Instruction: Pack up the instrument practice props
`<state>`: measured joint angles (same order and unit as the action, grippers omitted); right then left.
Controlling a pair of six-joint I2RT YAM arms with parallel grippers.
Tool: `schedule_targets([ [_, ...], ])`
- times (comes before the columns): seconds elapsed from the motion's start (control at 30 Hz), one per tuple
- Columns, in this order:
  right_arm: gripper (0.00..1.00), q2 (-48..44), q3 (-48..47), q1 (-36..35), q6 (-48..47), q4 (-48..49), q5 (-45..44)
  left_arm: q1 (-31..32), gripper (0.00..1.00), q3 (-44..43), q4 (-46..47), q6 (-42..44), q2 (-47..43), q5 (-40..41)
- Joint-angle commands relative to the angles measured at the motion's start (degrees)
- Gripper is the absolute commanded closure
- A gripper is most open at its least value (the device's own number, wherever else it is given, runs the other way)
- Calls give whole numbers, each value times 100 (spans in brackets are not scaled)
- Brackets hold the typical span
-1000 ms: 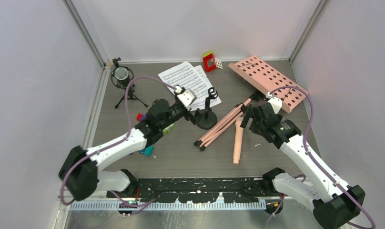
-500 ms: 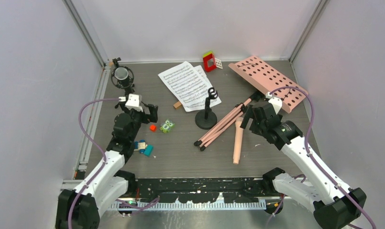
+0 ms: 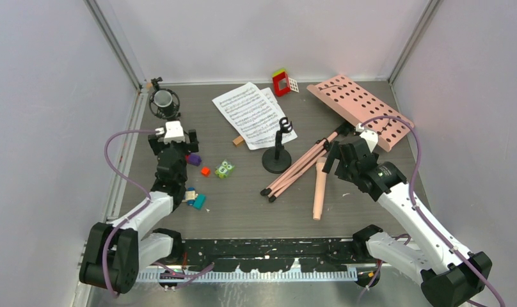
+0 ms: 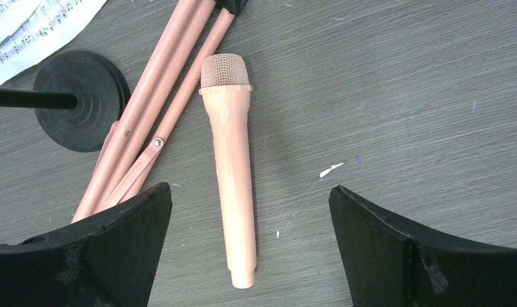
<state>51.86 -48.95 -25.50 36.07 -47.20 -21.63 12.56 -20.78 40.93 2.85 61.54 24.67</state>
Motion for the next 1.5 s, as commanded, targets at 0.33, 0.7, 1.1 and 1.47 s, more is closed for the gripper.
schedule_targets([
  [0.33, 3, -207, -103, -8, -214, 87, 157, -134, 0, -528, -887, -109, -1337, -552],
  [0.7, 3, -201, -80, -6, -237, 272, 388, -138, 0, -1233, -2621, 546, -2726, -755],
  [1.1, 3, -486, -121, -7, -294, 49, 412, -138, 23, -2290, -2441, 817, -1151, -924],
  [1.47, 3, -502, -152, -8, -278, 2, 448, -349, 29, -2713, -2331, 777, -557, -811],
])
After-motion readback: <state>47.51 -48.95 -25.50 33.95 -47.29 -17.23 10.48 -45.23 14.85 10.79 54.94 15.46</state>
